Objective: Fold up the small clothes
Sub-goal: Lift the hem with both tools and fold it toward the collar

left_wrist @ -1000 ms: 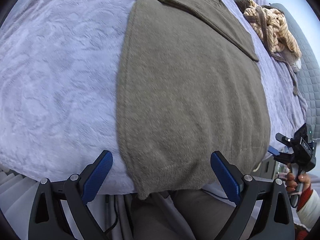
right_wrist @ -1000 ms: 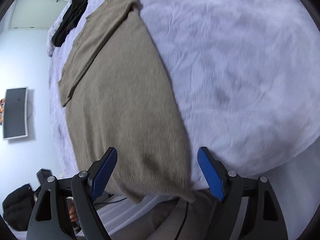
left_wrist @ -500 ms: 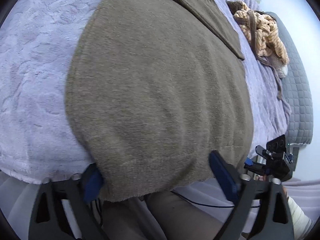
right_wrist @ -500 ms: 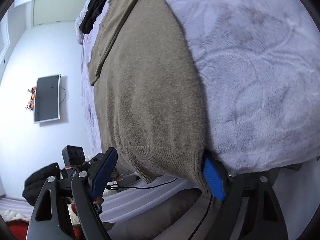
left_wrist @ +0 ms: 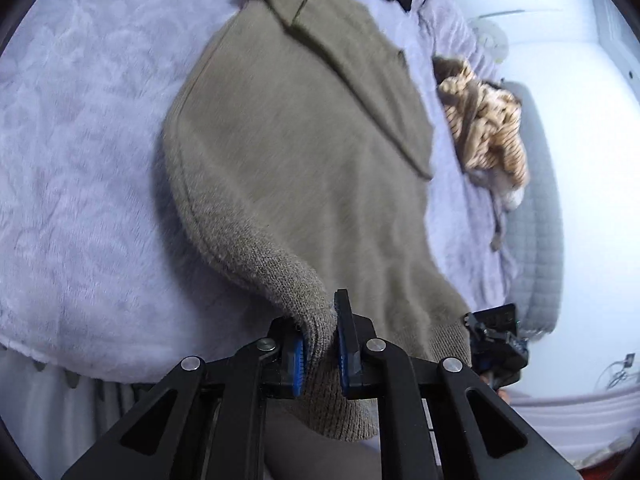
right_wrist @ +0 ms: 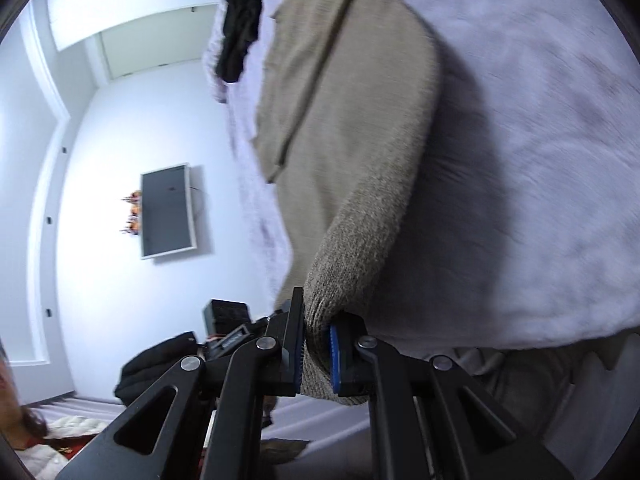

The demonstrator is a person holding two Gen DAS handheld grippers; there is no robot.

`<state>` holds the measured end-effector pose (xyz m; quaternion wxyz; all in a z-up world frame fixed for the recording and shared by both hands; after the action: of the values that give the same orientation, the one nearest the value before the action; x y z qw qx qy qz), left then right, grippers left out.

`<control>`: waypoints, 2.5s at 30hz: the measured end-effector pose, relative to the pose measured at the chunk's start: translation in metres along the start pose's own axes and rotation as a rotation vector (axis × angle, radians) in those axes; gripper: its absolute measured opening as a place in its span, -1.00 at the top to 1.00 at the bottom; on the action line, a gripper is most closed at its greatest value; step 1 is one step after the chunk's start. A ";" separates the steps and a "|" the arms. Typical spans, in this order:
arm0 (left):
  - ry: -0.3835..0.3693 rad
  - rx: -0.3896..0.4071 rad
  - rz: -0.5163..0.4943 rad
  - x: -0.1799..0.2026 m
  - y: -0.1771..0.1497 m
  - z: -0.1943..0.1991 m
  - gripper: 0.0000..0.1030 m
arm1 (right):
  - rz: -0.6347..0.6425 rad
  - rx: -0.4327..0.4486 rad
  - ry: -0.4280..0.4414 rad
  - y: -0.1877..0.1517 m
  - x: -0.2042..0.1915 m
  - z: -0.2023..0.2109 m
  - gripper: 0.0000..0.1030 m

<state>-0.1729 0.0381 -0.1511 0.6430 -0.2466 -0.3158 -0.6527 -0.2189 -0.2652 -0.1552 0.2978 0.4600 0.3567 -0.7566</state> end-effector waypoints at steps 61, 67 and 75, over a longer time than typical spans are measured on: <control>0.294 0.158 -0.089 0.006 0.340 -0.095 -0.40 | -0.028 -0.002 0.084 0.347 -0.105 -0.128 0.11; 0.327 0.328 -0.033 0.012 0.384 -0.064 -0.40 | -0.085 0.186 0.098 0.392 -0.119 -0.113 0.10; 0.540 0.250 -0.196 0.002 0.356 -0.051 -0.40 | 0.048 0.148 -0.104 0.376 -0.120 -0.108 0.09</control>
<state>0.1859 0.0090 -0.1504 0.6630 0.0484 -0.2338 -0.7095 0.1736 -0.3763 -0.1807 0.2994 0.4492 0.2725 -0.7964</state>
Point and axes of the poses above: each gripper's, at about its wrist camera, not at the fingertips, and z roughly against the way its jaws point, x to its right, y to its top, the point moved 8 cm from there along -z, roughly the way its jaws point, and after that the axes turned 7 degrees about -z, right-handed, at the moved point
